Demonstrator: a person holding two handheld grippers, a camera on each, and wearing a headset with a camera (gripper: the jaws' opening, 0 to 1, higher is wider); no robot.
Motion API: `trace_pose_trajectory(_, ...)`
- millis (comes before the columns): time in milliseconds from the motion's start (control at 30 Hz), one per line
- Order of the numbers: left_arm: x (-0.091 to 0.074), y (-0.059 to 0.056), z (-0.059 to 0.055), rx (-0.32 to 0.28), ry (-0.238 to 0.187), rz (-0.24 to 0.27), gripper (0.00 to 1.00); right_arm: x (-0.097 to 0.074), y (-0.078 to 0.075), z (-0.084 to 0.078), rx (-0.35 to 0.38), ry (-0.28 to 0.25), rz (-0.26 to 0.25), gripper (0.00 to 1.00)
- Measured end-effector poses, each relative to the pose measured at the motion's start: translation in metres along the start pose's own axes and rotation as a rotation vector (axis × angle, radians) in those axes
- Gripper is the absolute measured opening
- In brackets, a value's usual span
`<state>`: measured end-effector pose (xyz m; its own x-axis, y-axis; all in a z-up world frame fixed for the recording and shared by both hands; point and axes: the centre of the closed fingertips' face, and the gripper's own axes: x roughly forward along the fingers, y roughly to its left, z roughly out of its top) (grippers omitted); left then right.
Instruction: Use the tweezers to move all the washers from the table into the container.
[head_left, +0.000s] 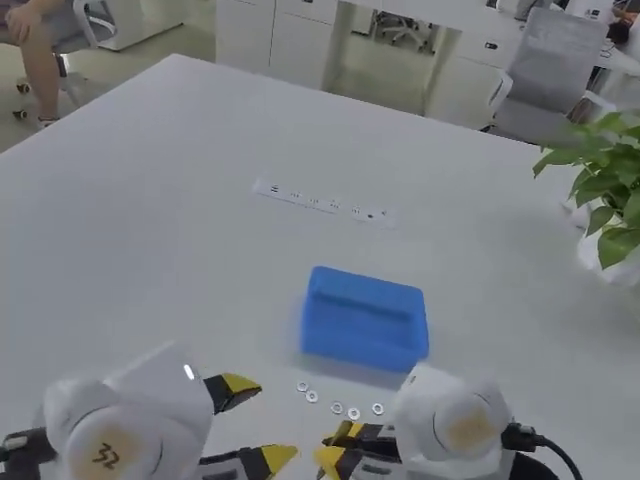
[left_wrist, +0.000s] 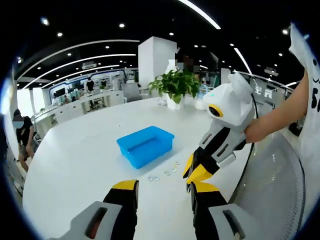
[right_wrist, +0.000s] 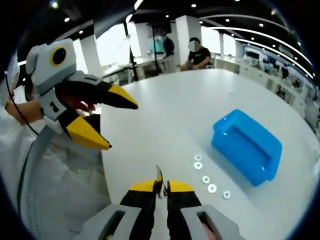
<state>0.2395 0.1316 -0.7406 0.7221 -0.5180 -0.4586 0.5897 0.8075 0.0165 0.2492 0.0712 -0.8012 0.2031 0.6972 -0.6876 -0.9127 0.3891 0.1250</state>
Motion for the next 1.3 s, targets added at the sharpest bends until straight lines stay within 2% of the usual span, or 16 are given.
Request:
trace_pose_trajectory(67, -0.005, 0.014, 0.001, -0.043, -0.035, 0.086, 0.58, 0.0, -0.005, 0.006, 0.022, -0.014, 0.001, 0.04)
trace_pose_trajectory(133, -0.005, 0.017, -0.002, -0.07, -0.011, 0.092, 0.72, 0.001, -0.011, 0.012, 0.04, -0.029, -0.007, 0.04)
trace_pose_trajectory(167, -0.005, 0.018, -0.002, -0.054, -0.004, 0.101, 0.73, 0.001, -0.013, 0.014, 0.043, -0.032, -0.011, 0.04)
trace_pose_trajectory(233, -0.005, 0.018, -0.006, 0.021, 0.024, 0.115, 0.71, 0.003, -0.02, 0.021, 0.046, -0.042, -0.024, 0.04)
trace_pose_trajectory(300, -0.002, 0.013, -0.013, 0.013, 0.05, 0.102, 0.71, 0.004, -0.025, 0.026, 0.044, -0.053, -0.036, 0.04)
trace_pose_trajectory(333, 0.0, 0.008, -0.015, 0.007, 0.063, 0.072, 0.72, 0.005, -0.029, 0.031, 0.045, -0.062, -0.044, 0.04)
trace_pose_trajectory(433, 0.001, 0.004, -0.014, 0.017, 0.057, 0.052, 0.72, 0.008, -0.038, 0.043, 0.042, -0.087, -0.061, 0.04)
trace_pose_trajectory(467, 0.002, 0.002, -0.018, 0.009, 0.071, 0.035, 0.73, 0.011, -0.041, 0.047, 0.043, -0.09, -0.067, 0.04)
trace_pose_trajectory(567, 0.002, 0.003, -0.021, 0.015, 0.086, 0.038, 0.73, 0.018, -0.049, 0.054, 0.031, -0.101, -0.09, 0.04)
trace_pose_trajectory(667, 0.003, 0.003, -0.024, 0.013, 0.099, 0.035, 0.73, 0.025, -0.056, 0.06, 0.054, -0.121, -0.088, 0.04)
trace_pose_trajectory(733, 0.003, 0.005, -0.028, 0.014, 0.114, 0.041, 0.74, 0.028, -0.059, 0.061, 0.066, -0.126, -0.092, 0.05)
trace_pose_trajectory(867, 0.003, 0.006, -0.03, 0.006, 0.116, 0.041, 0.73, 0.035, -0.065, 0.059, 0.062, -0.12, -0.103, 0.05)
trace_pose_trajectory(933, 0.004, 0.006, -0.035, 0.015, 0.141, 0.046, 0.75, 0.037, -0.065, 0.057, 0.072, -0.114, -0.095, 0.05)
trace_pose_trajectory(1033, 0.004, 0.005, -0.036, 0.011, 0.14, 0.039, 0.74, 0.04, -0.067, 0.053, 0.081, -0.109, -0.088, 0.05)
trace_pose_trajectory(1300, 0.003, 0.013, -0.04, -0.009, 0.148, 0.066, 0.74, 0.047, -0.066, 0.05, 0.095, -0.112, -0.077, 0.05)
